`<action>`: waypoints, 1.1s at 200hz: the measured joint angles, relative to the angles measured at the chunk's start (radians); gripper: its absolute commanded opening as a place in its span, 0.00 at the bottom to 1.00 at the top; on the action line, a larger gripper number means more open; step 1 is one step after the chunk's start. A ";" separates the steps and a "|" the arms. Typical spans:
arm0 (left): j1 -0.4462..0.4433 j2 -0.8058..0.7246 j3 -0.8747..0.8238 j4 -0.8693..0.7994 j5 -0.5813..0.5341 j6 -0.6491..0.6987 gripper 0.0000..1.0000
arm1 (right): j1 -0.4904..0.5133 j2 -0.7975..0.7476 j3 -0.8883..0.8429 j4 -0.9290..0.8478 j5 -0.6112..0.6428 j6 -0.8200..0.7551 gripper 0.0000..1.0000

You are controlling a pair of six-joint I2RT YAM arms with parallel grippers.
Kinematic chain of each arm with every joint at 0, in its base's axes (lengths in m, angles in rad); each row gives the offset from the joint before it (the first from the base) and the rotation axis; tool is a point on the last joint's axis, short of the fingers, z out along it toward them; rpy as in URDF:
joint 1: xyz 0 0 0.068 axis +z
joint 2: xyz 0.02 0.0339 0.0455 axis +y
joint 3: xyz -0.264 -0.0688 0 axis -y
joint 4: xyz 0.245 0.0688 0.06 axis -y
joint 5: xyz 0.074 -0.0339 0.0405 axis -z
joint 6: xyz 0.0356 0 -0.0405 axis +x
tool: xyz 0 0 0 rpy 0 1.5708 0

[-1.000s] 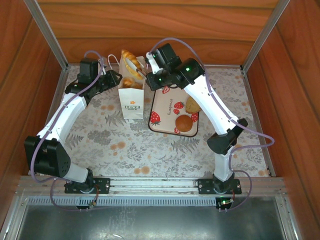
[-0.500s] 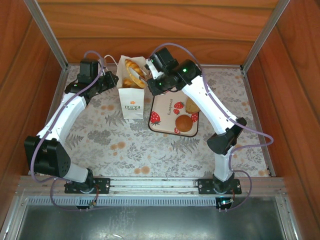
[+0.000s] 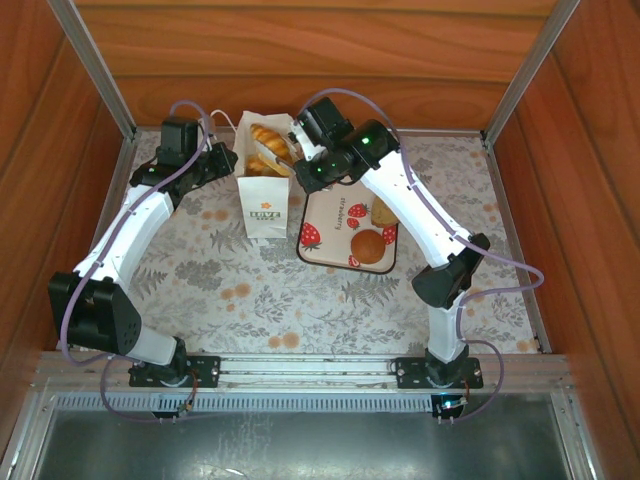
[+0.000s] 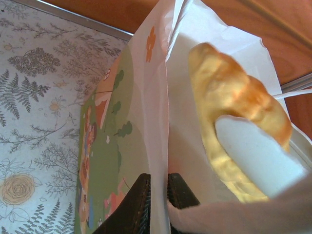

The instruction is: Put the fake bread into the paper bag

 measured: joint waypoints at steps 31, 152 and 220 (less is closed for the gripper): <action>-0.003 0.003 0.005 -0.006 0.000 0.003 0.17 | 0.000 0.000 0.004 -0.011 0.002 -0.001 0.45; -0.006 0.008 0.010 -0.013 -0.003 0.005 0.22 | 0.000 -0.047 0.062 -0.010 -0.012 -0.008 0.44; -0.006 -0.009 0.010 -0.026 0.005 0.002 0.52 | 0.000 -0.296 0.016 0.045 -0.021 -0.007 0.44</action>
